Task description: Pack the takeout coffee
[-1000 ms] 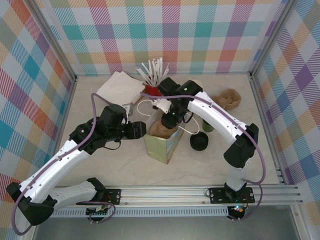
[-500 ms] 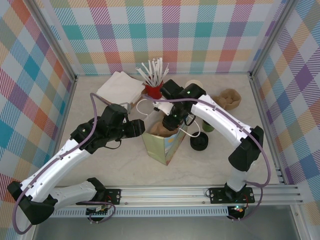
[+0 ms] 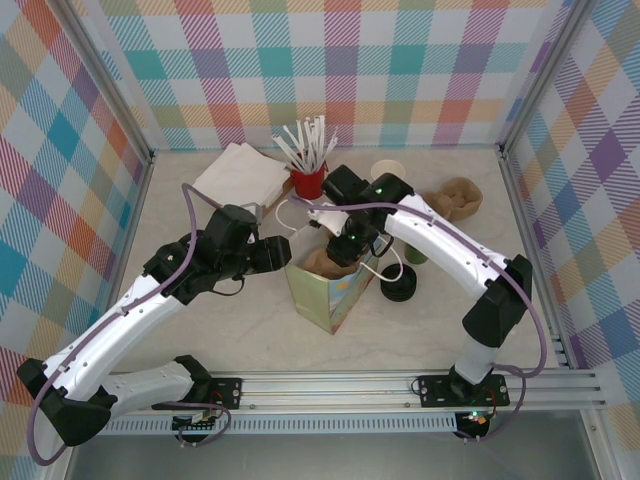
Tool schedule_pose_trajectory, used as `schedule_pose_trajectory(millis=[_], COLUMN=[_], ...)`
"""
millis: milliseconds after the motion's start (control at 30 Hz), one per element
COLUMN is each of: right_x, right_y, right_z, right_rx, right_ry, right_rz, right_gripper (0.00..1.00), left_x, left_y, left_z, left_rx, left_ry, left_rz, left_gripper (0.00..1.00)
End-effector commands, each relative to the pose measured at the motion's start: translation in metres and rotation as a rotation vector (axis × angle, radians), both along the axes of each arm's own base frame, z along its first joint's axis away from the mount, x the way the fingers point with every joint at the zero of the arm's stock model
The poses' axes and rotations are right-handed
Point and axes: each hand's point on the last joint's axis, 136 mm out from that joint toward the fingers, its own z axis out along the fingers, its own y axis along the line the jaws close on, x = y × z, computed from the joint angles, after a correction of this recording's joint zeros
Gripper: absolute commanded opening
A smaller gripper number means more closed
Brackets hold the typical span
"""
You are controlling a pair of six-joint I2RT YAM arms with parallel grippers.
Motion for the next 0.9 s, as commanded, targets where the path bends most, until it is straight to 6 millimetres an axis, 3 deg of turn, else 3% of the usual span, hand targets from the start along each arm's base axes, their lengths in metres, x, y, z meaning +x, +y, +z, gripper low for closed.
schedule_pose_trajectory(millis=[0, 533, 867], right_x=[-0.012, -0.013, -0.009], right_y=[-0.009, -0.012, -0.014], right_z=[-0.010, -0.032, -0.044], right_rx=[-0.062, -0.132, -0.180], right_ry=[0.042, 0.095, 0.108], right_rz=[0.019, -0.029, -0.044], right_gripper=[0.33, 0.34, 0.34], left_x=[0.002, -0.001, -0.002], left_y=[0.003, -0.017, -0.023], left_z=[0.008, 0.021, 0.029], left_rx=[0.008, -0.052, -0.061], left_ry=[-0.013, -0.045, -0.070], left_rz=[0.007, -0.094, -0.121], left_gripper=[0.62, 0.48, 0.29])
